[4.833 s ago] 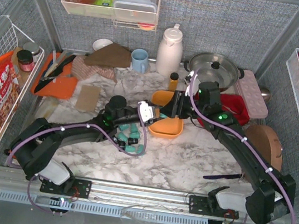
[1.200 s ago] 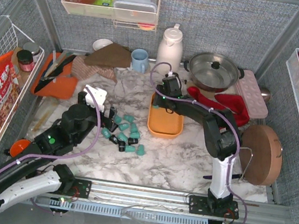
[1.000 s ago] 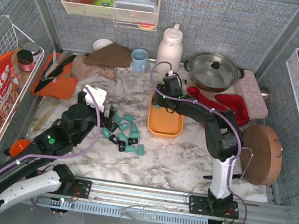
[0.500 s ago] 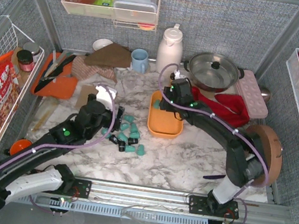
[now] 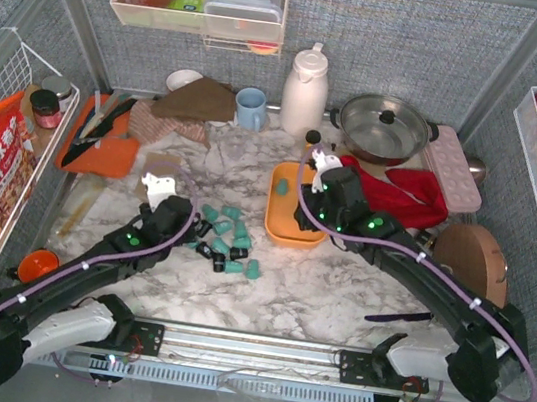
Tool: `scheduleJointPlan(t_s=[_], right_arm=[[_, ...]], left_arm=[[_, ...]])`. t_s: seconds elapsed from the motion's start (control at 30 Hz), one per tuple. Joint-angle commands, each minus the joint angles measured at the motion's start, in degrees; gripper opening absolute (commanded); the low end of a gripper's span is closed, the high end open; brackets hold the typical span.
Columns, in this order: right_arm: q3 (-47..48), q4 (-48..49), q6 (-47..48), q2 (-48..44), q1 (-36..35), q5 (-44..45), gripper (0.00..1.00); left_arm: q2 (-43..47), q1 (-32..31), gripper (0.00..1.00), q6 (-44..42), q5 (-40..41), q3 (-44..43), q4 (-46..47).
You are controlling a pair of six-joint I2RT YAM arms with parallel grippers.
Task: Mix the coffee capsules in the storage basket
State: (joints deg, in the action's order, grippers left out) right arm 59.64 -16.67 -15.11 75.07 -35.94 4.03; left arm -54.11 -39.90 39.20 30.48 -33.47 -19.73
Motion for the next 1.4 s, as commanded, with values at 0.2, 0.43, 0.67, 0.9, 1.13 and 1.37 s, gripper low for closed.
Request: scheduleJointPlan(t_s=[0.2, 0.43, 0.67, 0.9, 1.13, 1.37], right_arm=[[-5.9, -1.61, 1.8, -7.27, -0.5, -1.11, 0.4], [-8.14, -2.48, 3.04, -11.13, -0.53, -1.04, 0.4], [-9.56, -3.39, 3.92, -13.71, -0.53, -0.83, 0.4], [-10.32, -3.6, 4.39, -14.99, -0.47, -0.85, 0.4], [-10.37, -4.18, 4.57, -15.73, -0.53, -1.09, 0.4], [-10.1, -4.73, 4.48, -16.0, -0.49, -1.22, 0.4]], left_arm=[[-5.43, 2.37, 0.5, 18.75, 2.66, 1.97, 3.37], [-11.63, 2.44, 0.49, 23.43, 2.05, 1.46, 5.2], [-16.61, 2.46, 0.5, 26.81, 1.25, 0.87, 4.93], [-19.57, 2.41, 0.52, 28.2, 0.88, 1.77, 6.96], [-21.26, 2.57, 0.53, 28.67, 1.95, 2.55, 8.19], [-21.82, 2.68, 0.5, 28.81, 3.18, 4.29, 10.43]])
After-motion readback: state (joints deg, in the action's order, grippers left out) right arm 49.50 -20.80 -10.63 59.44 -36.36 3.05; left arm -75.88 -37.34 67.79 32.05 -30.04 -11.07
